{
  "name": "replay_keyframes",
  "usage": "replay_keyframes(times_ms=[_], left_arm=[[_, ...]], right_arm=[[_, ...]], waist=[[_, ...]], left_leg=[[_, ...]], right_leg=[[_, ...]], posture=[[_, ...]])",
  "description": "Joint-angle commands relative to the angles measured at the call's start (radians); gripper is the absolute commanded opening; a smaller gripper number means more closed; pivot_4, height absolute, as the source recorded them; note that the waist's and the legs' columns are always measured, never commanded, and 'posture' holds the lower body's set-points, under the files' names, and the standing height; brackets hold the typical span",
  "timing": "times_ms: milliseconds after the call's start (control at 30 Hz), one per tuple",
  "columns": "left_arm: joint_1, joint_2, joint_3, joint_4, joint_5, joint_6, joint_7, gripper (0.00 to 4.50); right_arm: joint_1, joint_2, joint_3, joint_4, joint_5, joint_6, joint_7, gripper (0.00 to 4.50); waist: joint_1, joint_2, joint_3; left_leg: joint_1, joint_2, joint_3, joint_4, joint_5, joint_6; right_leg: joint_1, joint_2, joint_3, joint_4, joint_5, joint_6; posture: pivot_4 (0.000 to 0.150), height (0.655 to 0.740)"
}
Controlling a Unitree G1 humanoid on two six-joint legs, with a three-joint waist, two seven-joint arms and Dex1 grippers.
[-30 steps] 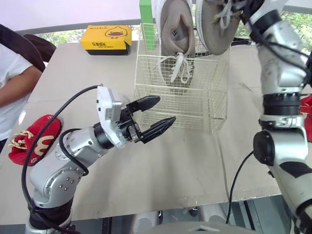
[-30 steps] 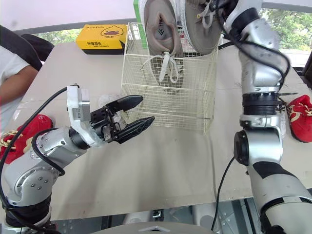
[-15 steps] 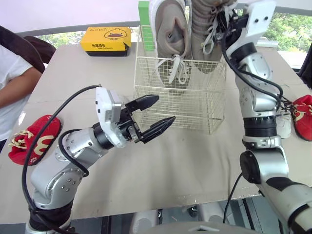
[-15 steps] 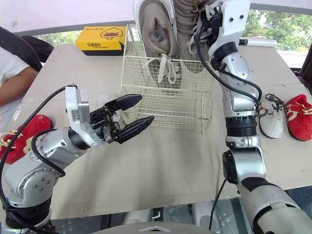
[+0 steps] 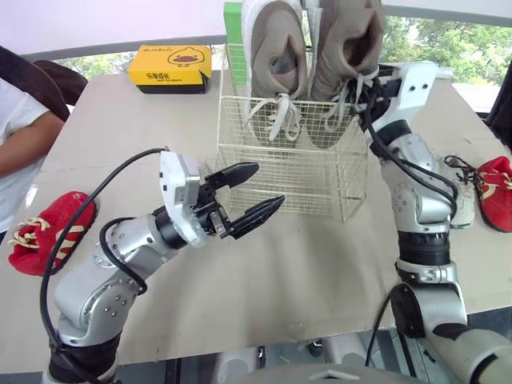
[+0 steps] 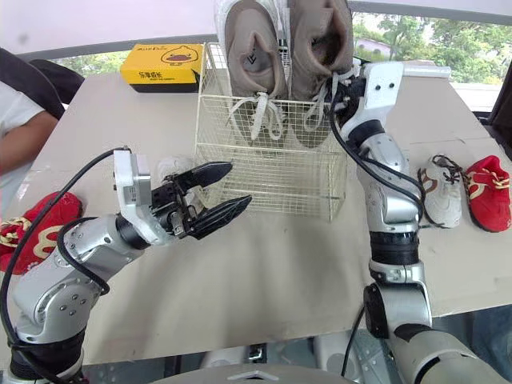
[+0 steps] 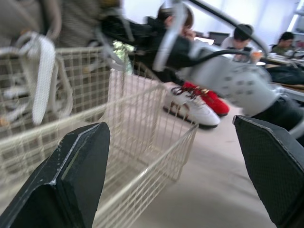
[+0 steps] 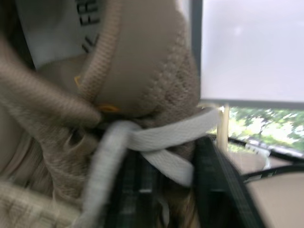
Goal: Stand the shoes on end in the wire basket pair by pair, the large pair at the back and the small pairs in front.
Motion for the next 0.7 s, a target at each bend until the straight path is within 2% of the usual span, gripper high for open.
replay_keyframes(times_ms=[33, 67, 200, 300, 367, 433, 567, 700], left_arm=[[0.034, -0.008, 0.051, -0.059, -0.021, -0.033, 0.020, 4.50], [0.045, -0.014, 0.060, -0.069, -0.032, -0.038, 0.027, 4.50], [0.078, -0.043, 0.080, -0.094, -0.034, -0.076, 0.041, 4.50], [0.112, -0.055, 0.076, -0.096, 0.007, -0.106, 0.044, 4.50], [0.126, -0.087, 0.103, -0.072, -0.008, -0.114, 0.098, 4.50], [0.139, -0.121, 0.151, -0.027, 0.003, -0.114, 0.181, 4.50], [0.169, -0.152, 0.233, 0.025, 0.020, -0.108, 0.285, 4.50], [0.224, -0.168, 0.271, 0.028, 0.059, -0.106, 0.358, 4.50]], right_arm=[[0.077, -0.036, 0.015, -0.062, 0.046, 0.101, 0.049, 2.54], [0.087, -0.056, 0.009, -0.094, 0.062, 0.119, 0.064, 2.74], [0.108, -0.153, -0.005, -0.203, 0.104, 0.176, 0.127, 4.46], [0.120, -0.235, -0.011, -0.270, 0.125, 0.198, 0.182, 4.46], [0.129, -0.284, -0.031, -0.324, 0.178, 0.226, 0.231, 4.46], [0.151, -0.353, -0.061, -0.390, 0.261, 0.202, 0.354, 4.46], [0.194, -0.478, -0.128, -0.488, 0.538, 0.335, 0.518, 4.46], [0.281, -0.596, -0.120, -0.553, 0.633, 0.361, 0.664, 4.46]], waist=[[0.000, 0.000, 0.000], [0.001, 0.000, 0.000], [0.006, -0.001, -0.001], [0.006, 0.000, 0.000], [0.007, 0.000, 0.000], [0.008, 0.001, 0.001], [0.010, 0.001, 0.001], [0.014, 0.000, 0.001]], left_leg=[[0.001, 0.000, 0.000, 0.000, 0.000, 0.000], [0.001, 0.000, 0.000, 0.000, 0.000, 0.000], [0.001, -0.001, 0.001, 0.003, 0.001, -0.001], [0.001, -0.002, 0.003, 0.003, 0.001, -0.001], [0.000, -0.002, 0.002, 0.002, 0.001, -0.001], [-0.001, -0.001, 0.001, 0.001, 0.001, -0.001], [-0.002, -0.001, -0.002, -0.001, 0.000, 0.000], [-0.003, 0.000, -0.002, -0.003, 0.000, 0.000]], right_leg=[[0.000, 0.000, 0.000, 0.000, 0.000, 0.000], [0.001, 0.000, 0.001, 0.000, 0.000, 0.000], [0.002, -0.003, 0.001, 0.000, -0.002, 0.003], [0.001, -0.004, 0.003, 0.000, -0.002, 0.003], [0.000, -0.004, 0.003, 0.000, -0.002, 0.002], [-0.001, -0.003, 0.002, -0.001, 0.000, 0.000], [-0.001, -0.001, -0.001, -0.003, 0.000, 0.000], [0.000, -0.002, -0.002, -0.007, -0.001, 0.001]], posture=[[0.150, 0.7400], [0.150, 0.7400], [0.150, 0.7400], [0.150, 0.7400], [0.150, 0.7400], [0.150, 0.7400], [0.150, 0.7400], [0.150, 0.7400]])
